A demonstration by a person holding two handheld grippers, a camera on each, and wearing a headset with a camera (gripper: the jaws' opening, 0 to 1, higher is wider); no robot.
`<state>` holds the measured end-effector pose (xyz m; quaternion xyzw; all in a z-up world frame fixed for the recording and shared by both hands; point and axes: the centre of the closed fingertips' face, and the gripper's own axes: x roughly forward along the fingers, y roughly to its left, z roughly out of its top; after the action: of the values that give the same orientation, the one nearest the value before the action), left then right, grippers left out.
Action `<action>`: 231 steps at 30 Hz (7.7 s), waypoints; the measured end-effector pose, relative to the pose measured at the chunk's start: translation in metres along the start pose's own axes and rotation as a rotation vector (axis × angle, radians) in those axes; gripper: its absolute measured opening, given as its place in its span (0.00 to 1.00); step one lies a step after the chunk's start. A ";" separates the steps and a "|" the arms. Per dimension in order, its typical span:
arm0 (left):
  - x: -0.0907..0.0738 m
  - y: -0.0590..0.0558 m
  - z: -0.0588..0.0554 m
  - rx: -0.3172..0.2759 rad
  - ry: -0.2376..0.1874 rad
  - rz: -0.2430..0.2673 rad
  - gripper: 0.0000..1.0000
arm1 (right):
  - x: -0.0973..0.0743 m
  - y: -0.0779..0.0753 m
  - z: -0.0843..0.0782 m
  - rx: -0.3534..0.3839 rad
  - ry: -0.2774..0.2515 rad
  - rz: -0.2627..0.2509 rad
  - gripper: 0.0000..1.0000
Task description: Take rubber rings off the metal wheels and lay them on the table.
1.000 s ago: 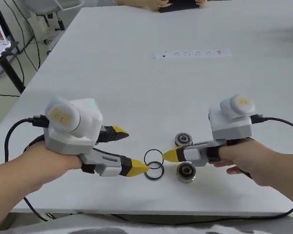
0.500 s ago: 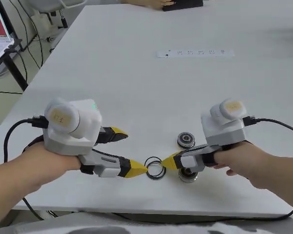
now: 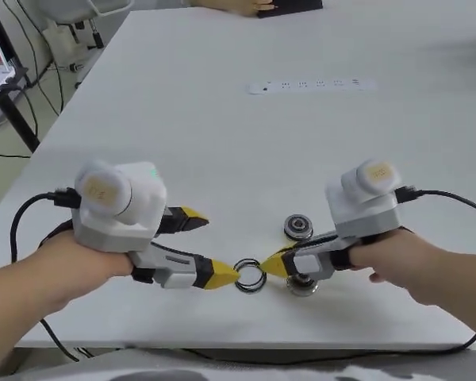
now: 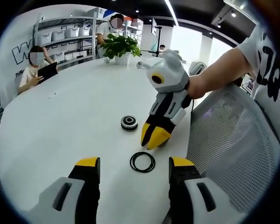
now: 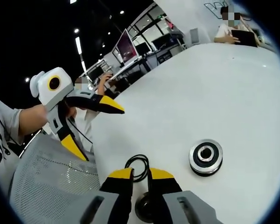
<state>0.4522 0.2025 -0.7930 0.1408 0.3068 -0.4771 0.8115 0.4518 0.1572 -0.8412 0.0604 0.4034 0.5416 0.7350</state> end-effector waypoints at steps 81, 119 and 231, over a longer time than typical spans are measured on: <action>0.113 0.010 0.041 -0.023 0.018 -0.090 0.23 | -0.043 -0.076 0.008 -0.272 -0.055 -0.213 0.13; 0.122 0.010 0.042 0.142 0.050 -0.010 0.07 | -0.039 -0.066 0.000 -0.291 -0.034 -0.212 0.06; 0.123 0.010 0.042 0.116 0.040 0.012 0.07 | -0.049 -0.057 0.022 0.084 -0.241 -0.115 0.00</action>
<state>0.5204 0.1010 -0.8390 0.1992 0.2939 -0.4863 0.7984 0.5047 0.0997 -0.8308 0.1325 0.3372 0.4699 0.8049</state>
